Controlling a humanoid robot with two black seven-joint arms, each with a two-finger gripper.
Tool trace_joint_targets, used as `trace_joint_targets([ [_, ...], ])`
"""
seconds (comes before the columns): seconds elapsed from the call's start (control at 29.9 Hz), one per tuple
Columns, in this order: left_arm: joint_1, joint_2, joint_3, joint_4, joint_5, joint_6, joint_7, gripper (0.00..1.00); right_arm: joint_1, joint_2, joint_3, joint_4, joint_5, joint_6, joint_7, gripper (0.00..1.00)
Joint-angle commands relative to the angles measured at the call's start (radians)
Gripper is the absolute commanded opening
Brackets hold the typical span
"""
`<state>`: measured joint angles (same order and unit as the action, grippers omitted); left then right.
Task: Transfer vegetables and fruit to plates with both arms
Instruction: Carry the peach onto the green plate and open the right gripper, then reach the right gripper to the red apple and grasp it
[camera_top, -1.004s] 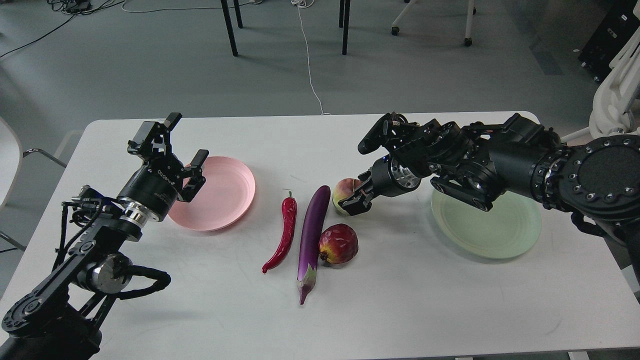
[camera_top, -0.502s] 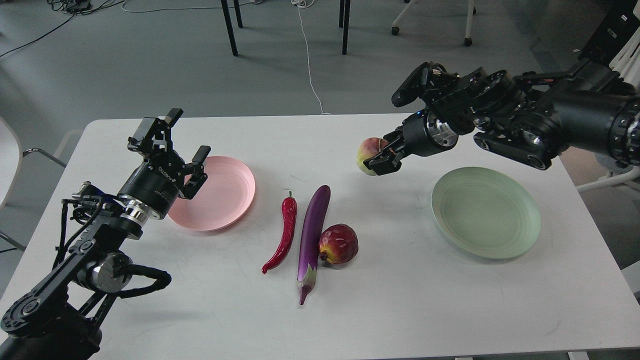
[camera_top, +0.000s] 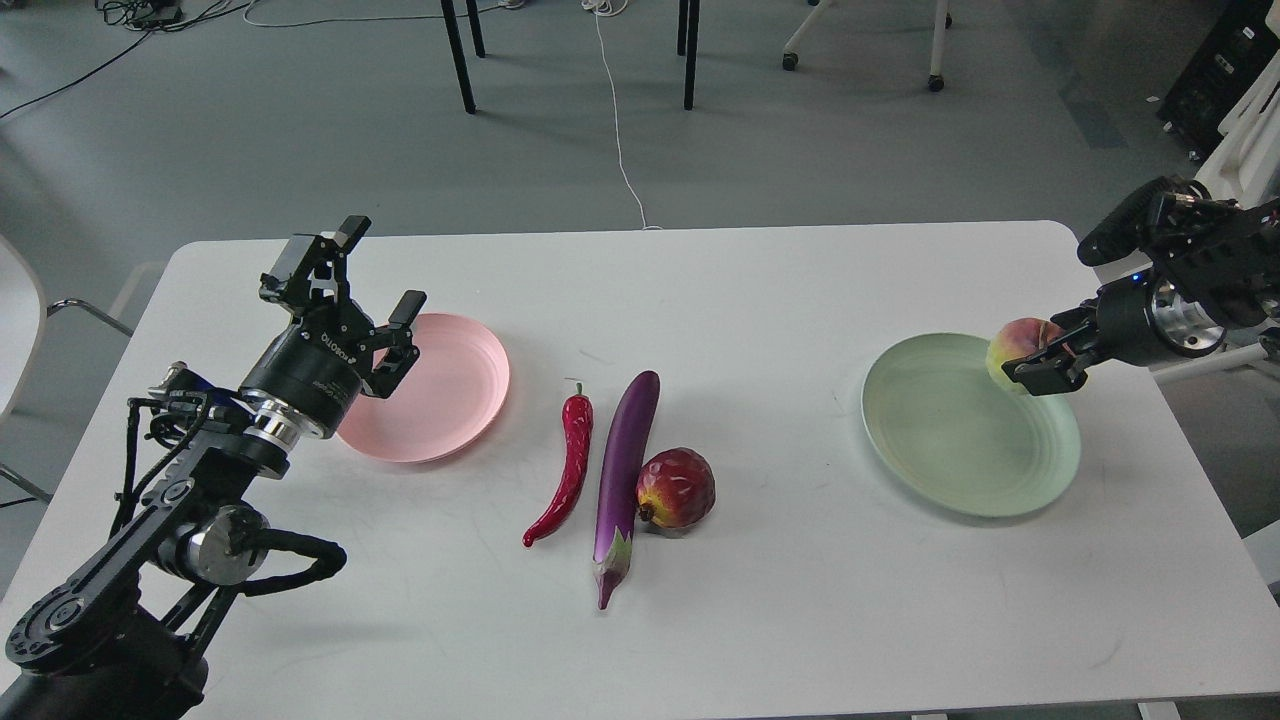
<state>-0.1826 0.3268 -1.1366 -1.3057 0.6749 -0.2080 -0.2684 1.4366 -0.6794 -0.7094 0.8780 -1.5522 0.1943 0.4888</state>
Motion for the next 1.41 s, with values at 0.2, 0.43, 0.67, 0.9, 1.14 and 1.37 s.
trace_joint_targets([
  [0.2,0.0,0.0,0.0,-0.006,0.0,0.001,0.0,1.0,-0.07,0.096,0.019,-0.103,0.003,-0.058,0.0,0.5],
  [0.43,0.0,0.0,0.0,-0.006,0.0,0.001,0.0,1.0,-0.091,0.124,0.021,-0.122,0.004,-0.061,0.0,0.77],
  [0.67,0.0,-0.002,0.0,-0.006,0.0,0.001,0.0,1.0,-0.076,0.107,0.033,-0.091,0.011,-0.079,0.0,0.95],
  [0.9,0.0,-0.002,0.0,-0.006,0.0,0.001,0.0,1.0,0.057,0.05,0.083,0.097,0.023,-0.081,0.0,0.97],
  [1.14,0.002,-0.002,0.0,-0.006,0.0,0.001,0.0,1.0,0.162,0.081,0.107,0.311,0.19,-0.076,0.0,0.97],
  [1.37,0.014,0.001,0.0,-0.009,0.002,0.002,0.0,1.0,0.148,0.242,0.105,0.329,0.23,-0.076,0.0,0.97],
])
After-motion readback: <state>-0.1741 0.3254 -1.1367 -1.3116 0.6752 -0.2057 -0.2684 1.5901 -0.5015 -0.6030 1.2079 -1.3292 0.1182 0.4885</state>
